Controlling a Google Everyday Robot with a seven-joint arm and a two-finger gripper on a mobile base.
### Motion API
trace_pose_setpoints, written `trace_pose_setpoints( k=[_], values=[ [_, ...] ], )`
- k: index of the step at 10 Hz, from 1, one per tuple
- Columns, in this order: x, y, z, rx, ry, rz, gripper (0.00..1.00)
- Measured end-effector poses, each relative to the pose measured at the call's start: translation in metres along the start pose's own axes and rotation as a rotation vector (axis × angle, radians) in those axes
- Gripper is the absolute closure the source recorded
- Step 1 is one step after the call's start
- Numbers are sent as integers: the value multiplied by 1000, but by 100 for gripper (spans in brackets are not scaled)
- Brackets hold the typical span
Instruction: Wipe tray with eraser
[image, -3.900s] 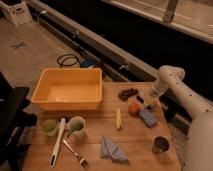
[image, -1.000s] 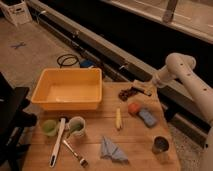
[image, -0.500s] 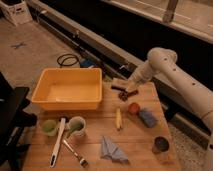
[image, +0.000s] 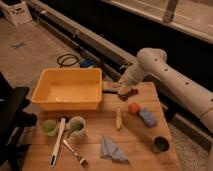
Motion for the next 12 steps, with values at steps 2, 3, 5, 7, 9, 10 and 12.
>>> trace_pose_setpoints(
  k=[2,3,5,7,9,10,12],
  values=[
    [-2,0,1,-1,-1,-3,100],
    [-4,-2,0,5,-4,-20,100],
    [-26,-6,-1,13,-25,-91,100],
    [-67,-6,8,7,-53,-175,100],
    [-116,-4,24,-8,-75,-266,100],
    [-139,-4,33,-16,-84,-308,100],
    [-181,-4,53,-38,-98,-387,100]
  ],
)
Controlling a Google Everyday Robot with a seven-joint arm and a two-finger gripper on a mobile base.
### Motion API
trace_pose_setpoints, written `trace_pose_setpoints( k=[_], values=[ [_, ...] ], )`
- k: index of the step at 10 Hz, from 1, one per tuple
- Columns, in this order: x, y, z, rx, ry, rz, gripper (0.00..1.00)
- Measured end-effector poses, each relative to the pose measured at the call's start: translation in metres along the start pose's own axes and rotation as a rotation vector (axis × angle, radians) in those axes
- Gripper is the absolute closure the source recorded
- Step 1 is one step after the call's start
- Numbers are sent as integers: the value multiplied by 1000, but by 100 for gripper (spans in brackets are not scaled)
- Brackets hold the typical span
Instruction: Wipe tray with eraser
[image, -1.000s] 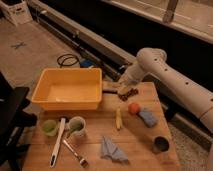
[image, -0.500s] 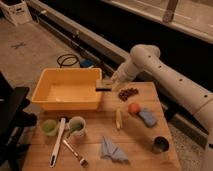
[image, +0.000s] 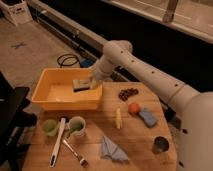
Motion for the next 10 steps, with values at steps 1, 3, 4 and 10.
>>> trace_pose_setpoints(
  k=[1,3,4,10],
  values=[
    [-20,-11,15,-17,-8,-42,100],
    [-42,-32,40,-47,-23,-91,100],
    [-45,-46,55,-60,-28,-102,100],
    [-16,-63,103,-81,-10,-46,100]
  ],
)
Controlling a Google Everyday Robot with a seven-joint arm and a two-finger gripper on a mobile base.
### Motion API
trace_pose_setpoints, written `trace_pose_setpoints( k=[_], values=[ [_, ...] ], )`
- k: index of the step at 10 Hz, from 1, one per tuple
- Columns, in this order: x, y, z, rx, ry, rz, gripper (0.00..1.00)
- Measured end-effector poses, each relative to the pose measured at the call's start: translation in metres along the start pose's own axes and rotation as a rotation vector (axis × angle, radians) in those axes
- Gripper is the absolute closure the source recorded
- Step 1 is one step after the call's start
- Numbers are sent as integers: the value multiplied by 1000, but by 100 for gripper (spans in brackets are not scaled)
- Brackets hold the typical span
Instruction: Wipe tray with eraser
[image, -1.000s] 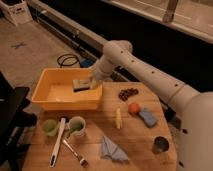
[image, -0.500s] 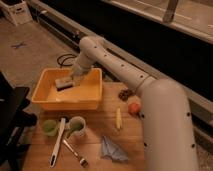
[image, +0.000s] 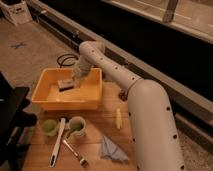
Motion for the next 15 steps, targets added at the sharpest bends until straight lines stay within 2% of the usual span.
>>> trace_pose_setpoints(
  k=[3,4,6,7,11,13,15],
  values=[
    [1,1,0,-1,7,5,100],
    [1,1,-1,27,7,30,100],
    [5,4,-2,147,4,91,100],
    [2,6,3,166,3,96,100],
    [5,13,31,128,-20,96,100],
    [3,11,39,115,-26,83,100],
    [7,10,47,83,-12,79,100]
  ],
)
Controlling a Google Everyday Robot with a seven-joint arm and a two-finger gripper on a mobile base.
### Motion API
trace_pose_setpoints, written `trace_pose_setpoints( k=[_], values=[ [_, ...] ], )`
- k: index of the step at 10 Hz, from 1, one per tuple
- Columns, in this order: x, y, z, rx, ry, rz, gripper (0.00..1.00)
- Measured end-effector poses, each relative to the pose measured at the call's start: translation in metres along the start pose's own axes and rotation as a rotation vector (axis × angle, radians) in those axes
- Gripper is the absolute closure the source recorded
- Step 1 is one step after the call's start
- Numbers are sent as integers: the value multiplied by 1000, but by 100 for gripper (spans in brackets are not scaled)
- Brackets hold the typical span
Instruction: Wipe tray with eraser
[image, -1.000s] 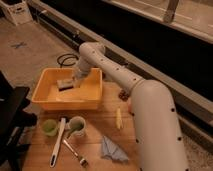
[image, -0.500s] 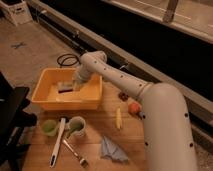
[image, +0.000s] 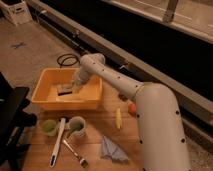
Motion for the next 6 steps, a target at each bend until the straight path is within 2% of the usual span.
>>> trace_pose_setpoints(
  k=[2,6],
  values=[
    [8,3,8,-40,14,9,100],
    [33,11,5,-86,39,34,100]
  ],
)
